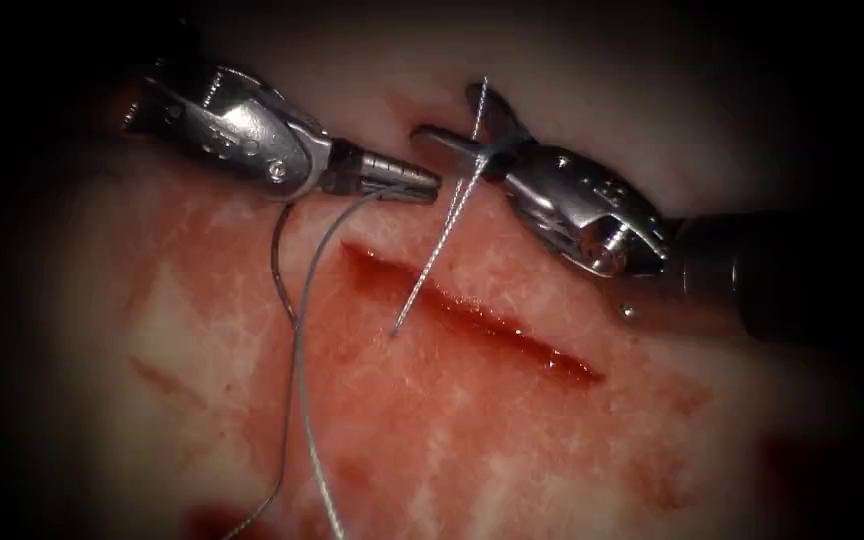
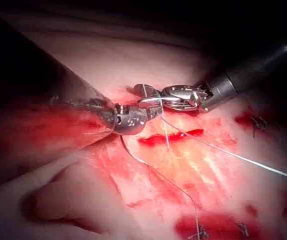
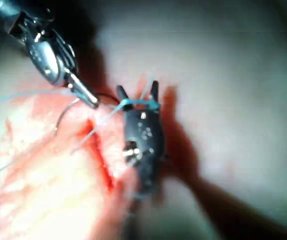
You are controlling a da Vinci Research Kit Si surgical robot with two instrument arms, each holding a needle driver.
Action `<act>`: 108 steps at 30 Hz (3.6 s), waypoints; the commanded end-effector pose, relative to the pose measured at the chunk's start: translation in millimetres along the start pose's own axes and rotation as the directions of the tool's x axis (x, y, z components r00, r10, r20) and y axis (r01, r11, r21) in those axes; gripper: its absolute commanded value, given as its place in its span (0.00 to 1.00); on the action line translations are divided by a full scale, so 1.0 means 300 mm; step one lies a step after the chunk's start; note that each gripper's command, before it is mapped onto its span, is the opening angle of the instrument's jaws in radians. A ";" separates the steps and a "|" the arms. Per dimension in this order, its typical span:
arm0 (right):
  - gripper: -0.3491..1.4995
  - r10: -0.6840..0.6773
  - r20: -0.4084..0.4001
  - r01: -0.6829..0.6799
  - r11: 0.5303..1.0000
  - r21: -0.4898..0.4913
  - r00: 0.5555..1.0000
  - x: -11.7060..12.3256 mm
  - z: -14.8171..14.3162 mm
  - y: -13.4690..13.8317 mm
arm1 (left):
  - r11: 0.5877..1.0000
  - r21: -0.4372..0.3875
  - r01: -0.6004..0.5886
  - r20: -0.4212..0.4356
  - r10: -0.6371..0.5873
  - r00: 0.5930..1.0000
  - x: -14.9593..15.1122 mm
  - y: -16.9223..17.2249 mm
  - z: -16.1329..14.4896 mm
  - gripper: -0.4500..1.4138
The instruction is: Wound Closure
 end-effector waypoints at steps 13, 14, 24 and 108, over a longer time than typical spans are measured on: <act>0.00 0.011 -0.010 -0.011 1.000 0.017 1.000 0.0025 -0.0035 -0.0046 | 1.000 -0.005 -0.008 -0.006 0.008 1.000 -0.001 0.003 0.000 0.05; 0.00 0.007 -0.012 -0.006 1.000 0.018 1.000 0.0026 -0.0038 -0.0052 | 1.000 -0.008 -0.002 -0.010 0.002 1.000 -0.001 0.003 0.000 0.05; 0.00 -0.113 -0.034 0.113 0.994 -0.006 0.993 -0.0040 -0.0127 -0.0184 | 0.994 0.019 0.106 0.055 -0.107 0.993 -0.006 -0.002 -0.010 0.05; 0.00 -0.328 0.091 0.326 0.945 0.032 0.940 -0.0357 -0.0504 -0.0563 | 0.493 0.228 0.840 0.067 -0.868 0.492 0.002 -0.044 -0.009 0.61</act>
